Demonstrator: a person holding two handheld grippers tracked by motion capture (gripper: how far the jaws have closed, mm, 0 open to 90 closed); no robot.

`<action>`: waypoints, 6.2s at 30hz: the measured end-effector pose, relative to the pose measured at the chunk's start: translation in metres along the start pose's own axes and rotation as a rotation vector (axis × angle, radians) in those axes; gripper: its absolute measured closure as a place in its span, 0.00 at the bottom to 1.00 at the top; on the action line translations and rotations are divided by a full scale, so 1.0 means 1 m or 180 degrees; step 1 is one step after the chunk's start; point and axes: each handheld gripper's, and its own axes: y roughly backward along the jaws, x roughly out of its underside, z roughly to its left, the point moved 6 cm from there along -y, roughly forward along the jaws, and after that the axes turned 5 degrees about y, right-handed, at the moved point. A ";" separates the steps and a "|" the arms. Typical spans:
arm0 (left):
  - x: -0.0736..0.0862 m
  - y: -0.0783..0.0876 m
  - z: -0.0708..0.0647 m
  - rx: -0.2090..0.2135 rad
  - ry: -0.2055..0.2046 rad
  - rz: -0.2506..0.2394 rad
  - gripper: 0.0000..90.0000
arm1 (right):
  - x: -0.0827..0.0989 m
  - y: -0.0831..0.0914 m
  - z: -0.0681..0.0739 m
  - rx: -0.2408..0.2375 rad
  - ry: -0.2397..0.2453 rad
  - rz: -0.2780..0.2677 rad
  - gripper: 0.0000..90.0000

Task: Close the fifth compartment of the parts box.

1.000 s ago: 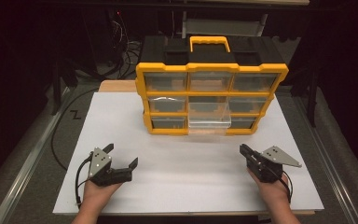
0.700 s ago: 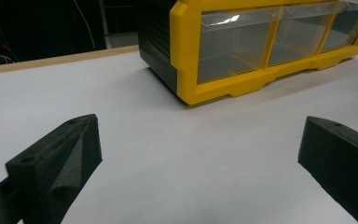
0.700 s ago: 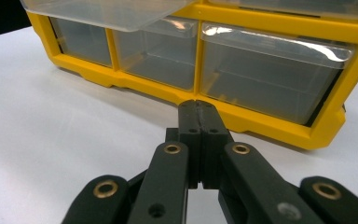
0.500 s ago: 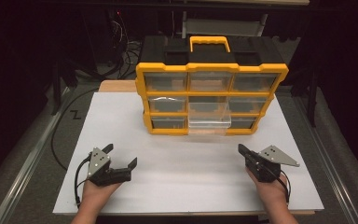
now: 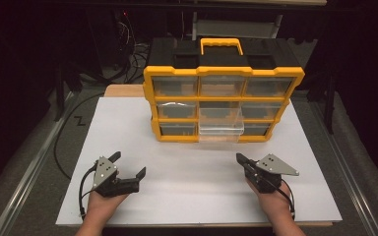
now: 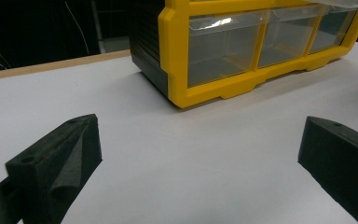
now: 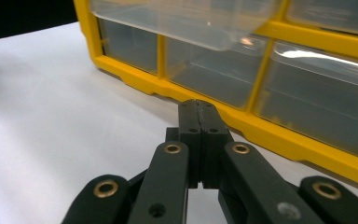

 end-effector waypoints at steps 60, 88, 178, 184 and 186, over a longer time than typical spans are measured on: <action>0.000 0.000 -0.001 0.0018 -0.0046 -0.0014 0.00 | -0.075 -0.035 0.050 -0.0347 0.0067 -0.0486 1.00; -0.002 0.001 0.000 0.0036 -0.0043 -0.0027 0.00 | -0.073 -0.019 0.017 -0.0050 -0.0123 -0.0481 1.00; 0.000 -0.001 0.004 0.0008 -0.0050 -0.0016 0.00 | -0.092 -0.045 -0.005 0.0284 -0.0037 -0.0426 1.00; 0.001 -0.002 0.006 -0.0020 -0.0040 0.0020 0.00 | -0.093 -0.046 -0.012 0.0334 -0.0063 -0.0374 1.00; 0.001 -0.002 0.006 -0.0019 -0.0045 0.0022 0.00 | -0.093 -0.047 -0.013 0.0330 -0.0090 -0.0358 1.00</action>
